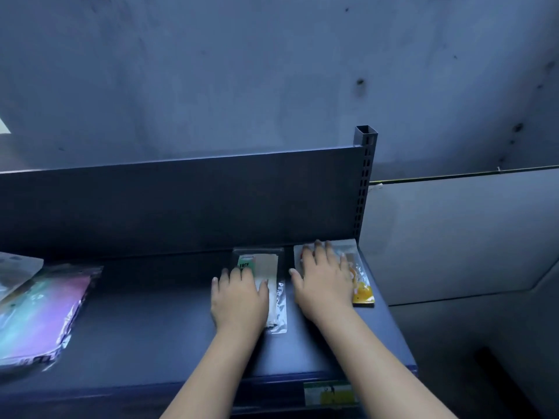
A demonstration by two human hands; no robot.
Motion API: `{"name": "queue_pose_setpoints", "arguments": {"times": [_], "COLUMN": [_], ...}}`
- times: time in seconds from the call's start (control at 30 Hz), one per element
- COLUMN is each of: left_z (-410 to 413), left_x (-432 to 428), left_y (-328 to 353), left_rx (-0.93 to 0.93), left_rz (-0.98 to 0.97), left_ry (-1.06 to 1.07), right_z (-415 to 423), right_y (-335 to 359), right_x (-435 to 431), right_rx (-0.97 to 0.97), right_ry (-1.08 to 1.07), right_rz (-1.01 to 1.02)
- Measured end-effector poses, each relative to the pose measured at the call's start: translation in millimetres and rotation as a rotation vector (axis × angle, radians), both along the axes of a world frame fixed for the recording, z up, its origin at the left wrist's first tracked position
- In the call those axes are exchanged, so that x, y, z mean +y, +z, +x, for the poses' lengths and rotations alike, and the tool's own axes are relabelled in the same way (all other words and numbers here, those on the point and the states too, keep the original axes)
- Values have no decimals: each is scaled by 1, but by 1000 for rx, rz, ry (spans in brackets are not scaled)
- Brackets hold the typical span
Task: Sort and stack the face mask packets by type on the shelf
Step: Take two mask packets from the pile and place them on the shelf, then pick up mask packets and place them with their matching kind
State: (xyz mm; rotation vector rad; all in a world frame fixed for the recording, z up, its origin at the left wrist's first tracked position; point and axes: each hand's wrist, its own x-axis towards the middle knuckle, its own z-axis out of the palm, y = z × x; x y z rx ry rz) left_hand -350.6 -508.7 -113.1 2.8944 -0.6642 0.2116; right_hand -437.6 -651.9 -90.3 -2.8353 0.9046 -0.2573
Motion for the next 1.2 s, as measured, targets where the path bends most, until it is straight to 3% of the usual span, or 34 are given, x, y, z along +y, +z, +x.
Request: {"name": "queue_pose_setpoints", "arguments": {"times": [0.33,0.5,1.2], "left_z": [64,96,216], "left_x": [100,156,363], "left_y": [25,33,50], "left_rx": [-42,-69,-52], "left_rz": [17,-102,-44], "left_ry": [-102,-196,-79], "right_z": [65,99,217], "right_y": [15,18,18], "right_x": [106,172,372], "right_rx": [-55,-61,-34], "right_ry": [135,123,218], "right_rz": [34,52,184]}}
